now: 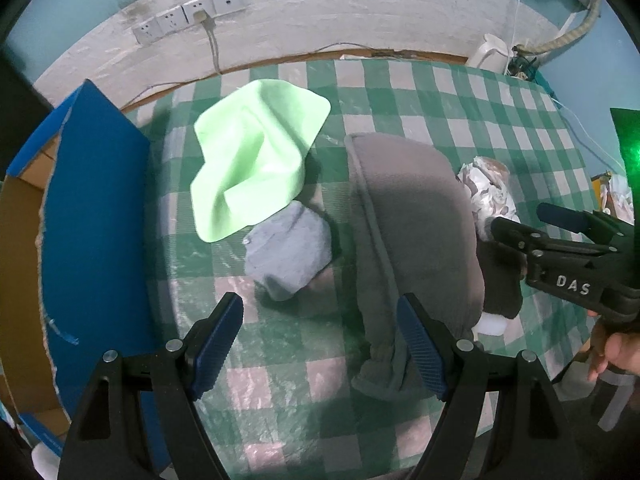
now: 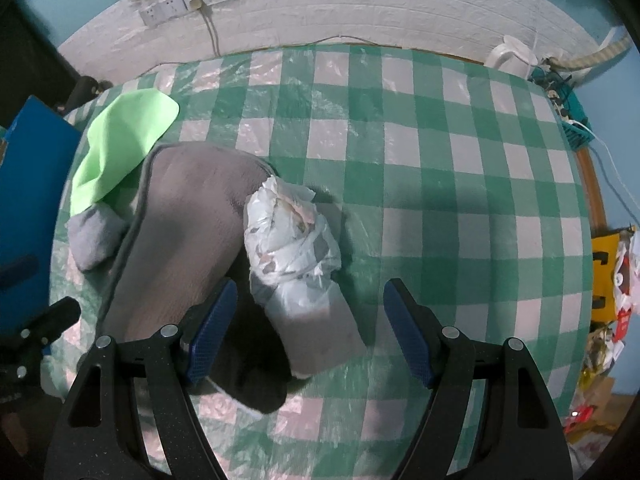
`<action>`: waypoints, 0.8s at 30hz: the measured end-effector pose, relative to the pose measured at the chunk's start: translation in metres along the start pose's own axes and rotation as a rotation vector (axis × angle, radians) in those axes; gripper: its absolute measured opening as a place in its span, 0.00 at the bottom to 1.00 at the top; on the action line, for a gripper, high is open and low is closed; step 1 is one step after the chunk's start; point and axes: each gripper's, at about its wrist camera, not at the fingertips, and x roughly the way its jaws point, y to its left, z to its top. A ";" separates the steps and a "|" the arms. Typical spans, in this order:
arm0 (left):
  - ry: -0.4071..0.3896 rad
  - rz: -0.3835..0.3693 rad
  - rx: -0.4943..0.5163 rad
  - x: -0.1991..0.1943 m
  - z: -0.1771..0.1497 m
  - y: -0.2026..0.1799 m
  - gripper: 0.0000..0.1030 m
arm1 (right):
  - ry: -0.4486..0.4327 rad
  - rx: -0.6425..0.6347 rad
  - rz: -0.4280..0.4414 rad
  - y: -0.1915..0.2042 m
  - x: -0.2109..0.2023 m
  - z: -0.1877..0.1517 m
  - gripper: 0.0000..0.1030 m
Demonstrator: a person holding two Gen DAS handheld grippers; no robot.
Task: Organize soft objects
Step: 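Move both grippers back over the grey hat and plastic bundle, then grasp the grey knit hat with the left gripper while the right grasps the plastic bundle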
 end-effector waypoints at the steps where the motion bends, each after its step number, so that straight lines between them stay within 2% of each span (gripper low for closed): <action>1: 0.005 -0.005 0.001 0.002 0.002 -0.001 0.78 | 0.002 -0.006 -0.003 0.001 0.003 0.002 0.74; 12: 0.029 -0.030 0.015 0.015 0.010 -0.008 0.78 | 0.036 -0.080 -0.062 0.008 0.028 0.006 0.74; 13: 0.030 -0.039 0.014 0.015 0.010 -0.008 0.78 | 0.045 -0.087 -0.065 0.007 0.030 0.005 0.72; 16: 0.029 -0.055 0.015 0.014 0.011 -0.010 0.78 | 0.057 -0.076 -0.039 0.003 0.034 0.003 0.51; 19: 0.019 -0.059 0.025 0.009 0.011 -0.015 0.79 | 0.058 -0.075 -0.050 0.000 0.032 0.002 0.45; 21: 0.012 -0.068 0.028 0.006 0.011 -0.018 0.84 | 0.052 -0.068 -0.052 -0.002 0.029 0.002 0.44; 24: -0.002 -0.084 0.029 0.002 0.012 -0.024 0.84 | 0.029 -0.038 -0.051 -0.009 0.019 0.000 0.44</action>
